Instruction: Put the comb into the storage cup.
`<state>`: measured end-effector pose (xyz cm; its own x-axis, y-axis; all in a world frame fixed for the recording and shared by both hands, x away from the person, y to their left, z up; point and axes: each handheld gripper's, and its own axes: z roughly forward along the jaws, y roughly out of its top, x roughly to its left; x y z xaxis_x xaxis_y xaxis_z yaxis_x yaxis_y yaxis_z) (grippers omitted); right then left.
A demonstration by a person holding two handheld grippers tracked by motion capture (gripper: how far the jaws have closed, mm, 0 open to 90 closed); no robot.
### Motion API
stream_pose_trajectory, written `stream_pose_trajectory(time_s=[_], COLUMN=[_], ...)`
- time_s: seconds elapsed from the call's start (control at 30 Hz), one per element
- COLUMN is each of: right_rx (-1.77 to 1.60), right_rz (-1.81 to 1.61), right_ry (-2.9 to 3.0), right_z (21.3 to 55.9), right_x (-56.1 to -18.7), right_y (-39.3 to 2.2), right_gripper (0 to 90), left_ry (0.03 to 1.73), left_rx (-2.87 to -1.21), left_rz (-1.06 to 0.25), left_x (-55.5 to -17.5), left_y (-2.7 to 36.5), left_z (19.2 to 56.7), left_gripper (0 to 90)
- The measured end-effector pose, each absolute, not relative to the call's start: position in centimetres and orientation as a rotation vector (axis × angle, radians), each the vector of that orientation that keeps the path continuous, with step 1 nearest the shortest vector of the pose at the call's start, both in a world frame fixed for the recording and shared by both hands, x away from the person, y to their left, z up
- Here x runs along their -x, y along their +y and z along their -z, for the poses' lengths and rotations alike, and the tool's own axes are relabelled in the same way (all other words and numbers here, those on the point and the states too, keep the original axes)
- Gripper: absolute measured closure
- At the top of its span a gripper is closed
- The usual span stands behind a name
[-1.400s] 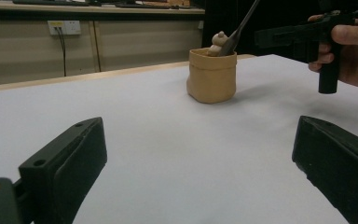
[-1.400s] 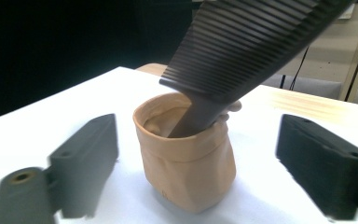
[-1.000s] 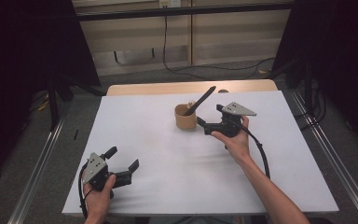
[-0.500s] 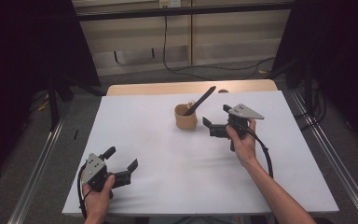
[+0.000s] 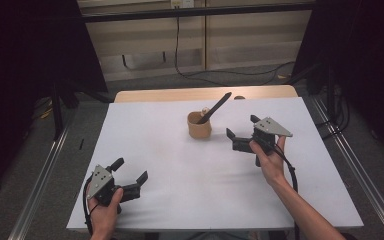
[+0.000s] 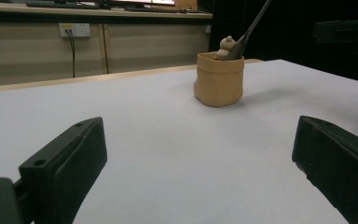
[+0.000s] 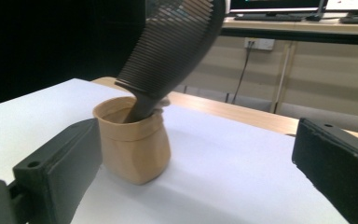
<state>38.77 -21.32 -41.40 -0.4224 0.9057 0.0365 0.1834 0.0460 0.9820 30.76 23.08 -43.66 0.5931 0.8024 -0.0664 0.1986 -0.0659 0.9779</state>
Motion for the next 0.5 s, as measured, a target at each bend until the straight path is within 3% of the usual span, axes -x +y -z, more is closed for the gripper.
stream_pose_trajectory(time_s=[0.5], right_rx=[-1.11], right_rz=[-1.44], right_ry=[1.65], right_z=[41.2], right_x=[-36.7], right_y=[-22.4], right_gripper=[0.0], left_ry=[0.879], left_rx=[-1.573], left_rz=[-0.602], left_x=[-30.7], left_y=[23.3], left_z=[43.6], left_gripper=[3.7])
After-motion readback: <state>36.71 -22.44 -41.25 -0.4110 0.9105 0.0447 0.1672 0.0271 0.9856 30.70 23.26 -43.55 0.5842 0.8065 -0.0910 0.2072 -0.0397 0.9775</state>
